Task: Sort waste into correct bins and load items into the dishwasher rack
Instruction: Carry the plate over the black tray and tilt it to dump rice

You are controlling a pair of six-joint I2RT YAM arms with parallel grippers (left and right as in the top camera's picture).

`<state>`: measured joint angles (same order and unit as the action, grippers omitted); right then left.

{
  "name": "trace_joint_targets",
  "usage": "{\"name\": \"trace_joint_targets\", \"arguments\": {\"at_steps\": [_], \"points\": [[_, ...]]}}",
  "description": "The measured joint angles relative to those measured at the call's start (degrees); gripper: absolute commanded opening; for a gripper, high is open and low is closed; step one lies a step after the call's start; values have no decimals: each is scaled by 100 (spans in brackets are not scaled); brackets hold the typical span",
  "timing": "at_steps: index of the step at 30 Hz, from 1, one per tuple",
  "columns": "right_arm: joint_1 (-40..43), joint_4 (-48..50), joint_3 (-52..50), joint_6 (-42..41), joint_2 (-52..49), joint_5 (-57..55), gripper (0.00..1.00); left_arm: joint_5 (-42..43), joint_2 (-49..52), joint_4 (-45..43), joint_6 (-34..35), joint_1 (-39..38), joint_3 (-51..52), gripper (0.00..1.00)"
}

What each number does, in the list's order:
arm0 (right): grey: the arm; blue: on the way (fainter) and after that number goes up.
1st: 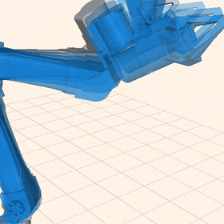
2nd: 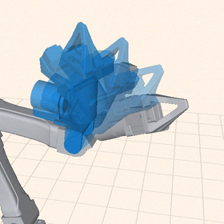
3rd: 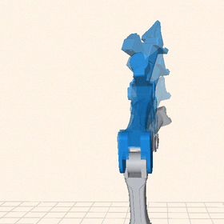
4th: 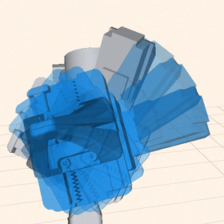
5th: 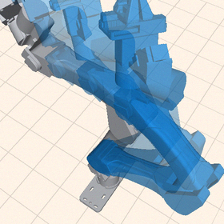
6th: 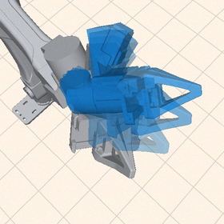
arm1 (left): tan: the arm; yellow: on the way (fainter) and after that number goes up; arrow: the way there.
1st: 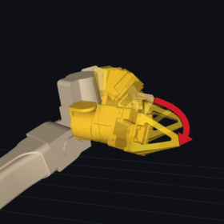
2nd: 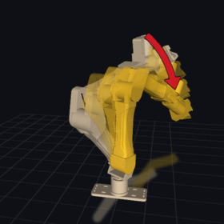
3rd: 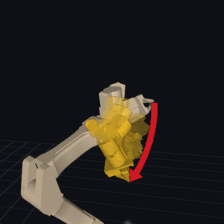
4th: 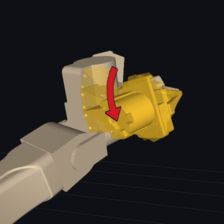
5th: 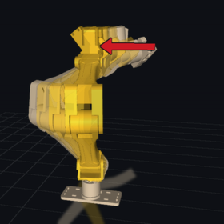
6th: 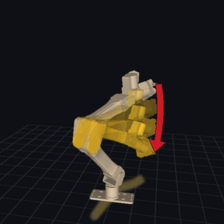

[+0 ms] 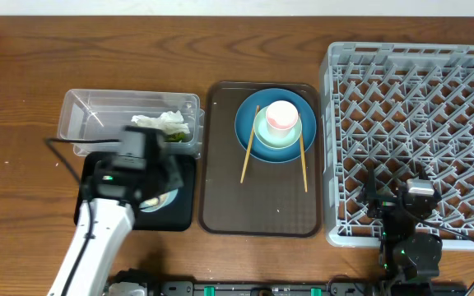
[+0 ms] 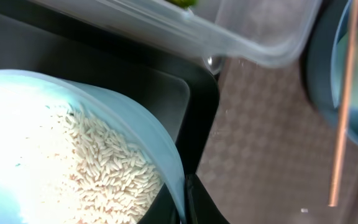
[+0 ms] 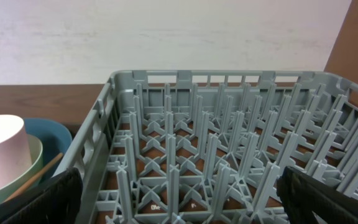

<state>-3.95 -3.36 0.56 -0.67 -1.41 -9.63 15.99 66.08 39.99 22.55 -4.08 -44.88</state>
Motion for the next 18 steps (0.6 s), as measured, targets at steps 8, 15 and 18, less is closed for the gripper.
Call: {"name": "trace_joint_targets", "arguments": {"at_steps": [8, 15, 18], "points": [[0, 2, 0, 2, 0, 0, 99, 2450, 15, 0, -833, 1882, 2, 6], [0, 2, 0, 0, 0, -2, 99, 4256, 387, -4, -1429, 2745, 2, 6], [0, 0, 0, 2, 0, 0, 99, 4913, 704, -9, -1655, 2924, 2, 6]]}}
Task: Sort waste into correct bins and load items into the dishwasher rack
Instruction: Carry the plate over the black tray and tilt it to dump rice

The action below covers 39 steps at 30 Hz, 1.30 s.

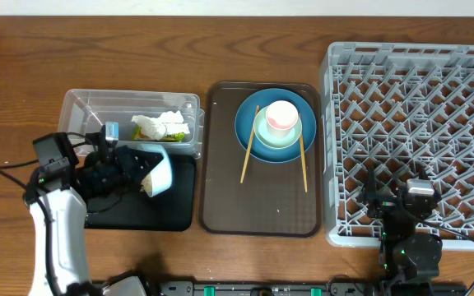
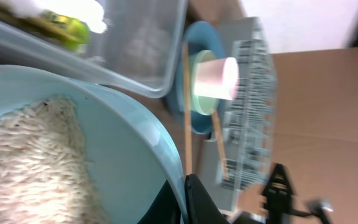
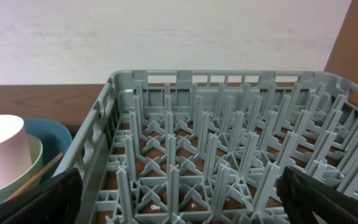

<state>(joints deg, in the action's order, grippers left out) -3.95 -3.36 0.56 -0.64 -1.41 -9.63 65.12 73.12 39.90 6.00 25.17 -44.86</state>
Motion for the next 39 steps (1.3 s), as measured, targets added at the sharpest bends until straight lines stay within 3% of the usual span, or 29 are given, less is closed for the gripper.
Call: {"name": "trace_joint_targets", "arguments": {"at_steps": [14, 27, 36, 39], "points": [[0, 0, 0, -2, 0, 0, 99, 2037, 1353, -4, -605, 249, 2, 6], [0, 0, 0, 0, 0, 0, 99, 2330, 1401, 341, -627, 369, 4, 6], [0, 2, 0, 0, 0, 0, 99, 2347, 1401, 859, -645, 1333, 7, 6], [0, 2, 0, -2, 0, -2, 99, 2345, 1401, 1416, -817, 1416, 9, 6]]}}
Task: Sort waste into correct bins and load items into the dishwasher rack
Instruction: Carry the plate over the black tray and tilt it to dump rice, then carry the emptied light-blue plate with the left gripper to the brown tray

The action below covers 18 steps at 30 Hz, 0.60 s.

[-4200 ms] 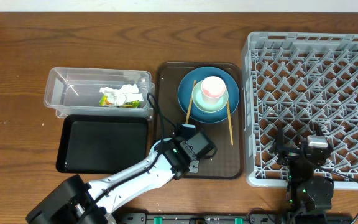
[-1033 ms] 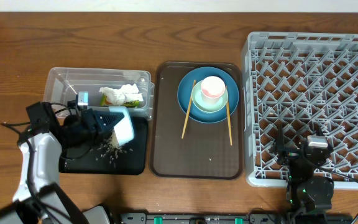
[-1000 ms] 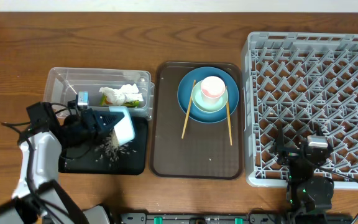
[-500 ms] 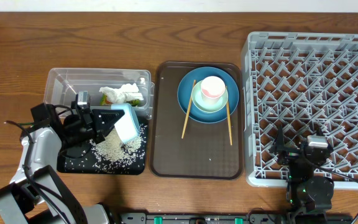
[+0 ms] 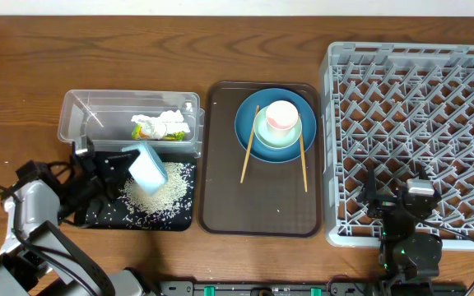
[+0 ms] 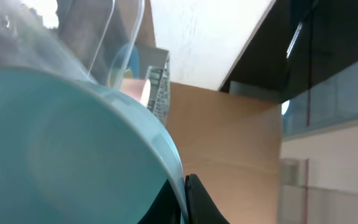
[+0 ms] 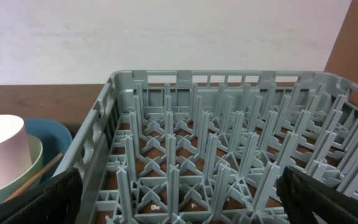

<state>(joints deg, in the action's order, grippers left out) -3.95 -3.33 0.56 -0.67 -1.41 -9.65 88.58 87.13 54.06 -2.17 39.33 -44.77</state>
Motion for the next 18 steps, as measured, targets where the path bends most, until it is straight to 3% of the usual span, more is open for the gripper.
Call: {"name": "trace_joint_targets", "arguments": {"at_steps": [10, 14, 18], "points": [[0, 0, 0, 2, 0, 2, 99, 7, 0, 247, -570, 7, 17, 6], [0, 0, 0, 2, 0, 0, 99, 4, 0, 946, -815, -52, 20, 6], [0, -2, 0, 0, 0, 2, 99, 4, 0, 621, -1051, -168, 22, 6]]}}
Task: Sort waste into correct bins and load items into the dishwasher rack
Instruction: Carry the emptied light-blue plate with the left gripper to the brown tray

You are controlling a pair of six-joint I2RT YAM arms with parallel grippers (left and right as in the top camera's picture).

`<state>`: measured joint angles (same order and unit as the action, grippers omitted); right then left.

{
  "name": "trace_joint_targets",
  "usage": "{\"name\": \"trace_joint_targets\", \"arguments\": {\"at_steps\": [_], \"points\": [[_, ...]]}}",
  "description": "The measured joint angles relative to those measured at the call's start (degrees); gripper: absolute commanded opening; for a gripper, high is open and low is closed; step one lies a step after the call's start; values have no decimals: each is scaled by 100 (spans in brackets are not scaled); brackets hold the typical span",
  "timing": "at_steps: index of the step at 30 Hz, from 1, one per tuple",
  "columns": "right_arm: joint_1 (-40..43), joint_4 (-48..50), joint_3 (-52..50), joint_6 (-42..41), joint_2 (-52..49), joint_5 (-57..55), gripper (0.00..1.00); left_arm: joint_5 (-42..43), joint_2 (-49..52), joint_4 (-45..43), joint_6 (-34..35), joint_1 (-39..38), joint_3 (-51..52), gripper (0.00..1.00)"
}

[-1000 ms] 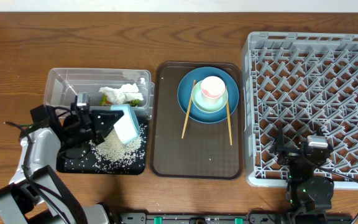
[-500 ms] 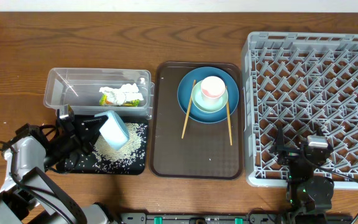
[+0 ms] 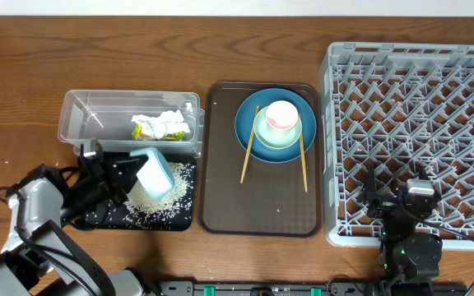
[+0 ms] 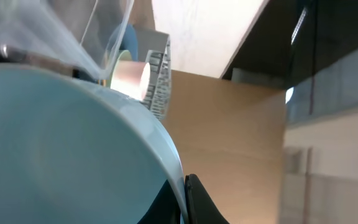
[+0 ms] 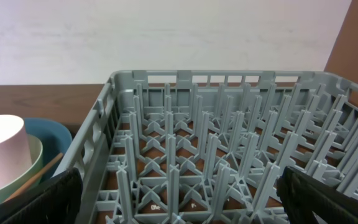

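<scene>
My left gripper (image 3: 135, 174) is shut on the rim of a light blue bowl (image 3: 154, 174), tipped on its side over the black tray (image 3: 97, 217). White rice (image 3: 168, 194) lies scattered on that tray. In the left wrist view the bowl (image 4: 61, 155) fills the frame, smooth with no rice showing, and the gripper (image 4: 187, 200) pinches its edge. My right gripper (image 5: 182, 208) stands open at the near wall of the grey dishwasher rack (image 3: 418, 123), holding nothing.
A clear bin (image 3: 85, 123) behind the black tray holds crumpled paper and green scraps. The brown tray (image 3: 262, 210) carries a blue plate (image 3: 247, 136), a green bowl, a pink cup (image 3: 282, 116) and two chopsticks (image 3: 248, 156).
The blue bowl has shifted a little to the right and down over the black tray, still tipped in my left gripper. The rice and the right arm are unchanged.
First the bowl, full of rice, was held over the black tray under my left arm. Then it was turned on its side. Later the rice lay spread on the tray with the bowl tipped above it, as it still is now.
</scene>
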<state>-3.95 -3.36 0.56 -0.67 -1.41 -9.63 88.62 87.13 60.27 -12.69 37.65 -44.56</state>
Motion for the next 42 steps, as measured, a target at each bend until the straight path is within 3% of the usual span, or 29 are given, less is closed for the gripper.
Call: {"name": "trace_joint_targets", "arguments": {"at_steps": [9, 17, 30, 42], "points": [[0, 2, 0, 2, 0, 0, 99, -166, -20, 1056, -369, -417, -4, 6], [0, 0, 0, 0, 0, 0, 99, -481, -35, 1547, -892, -1679, -2, 6], [0, 0, 0, 2, 0, 0, 99, -225, -35, 1025, -1078, -3816, -2, 6], [0, 0, 0, 0, 0, 0, 99, -22, -35, -122, -1139, -4489, 0, 9]]}}
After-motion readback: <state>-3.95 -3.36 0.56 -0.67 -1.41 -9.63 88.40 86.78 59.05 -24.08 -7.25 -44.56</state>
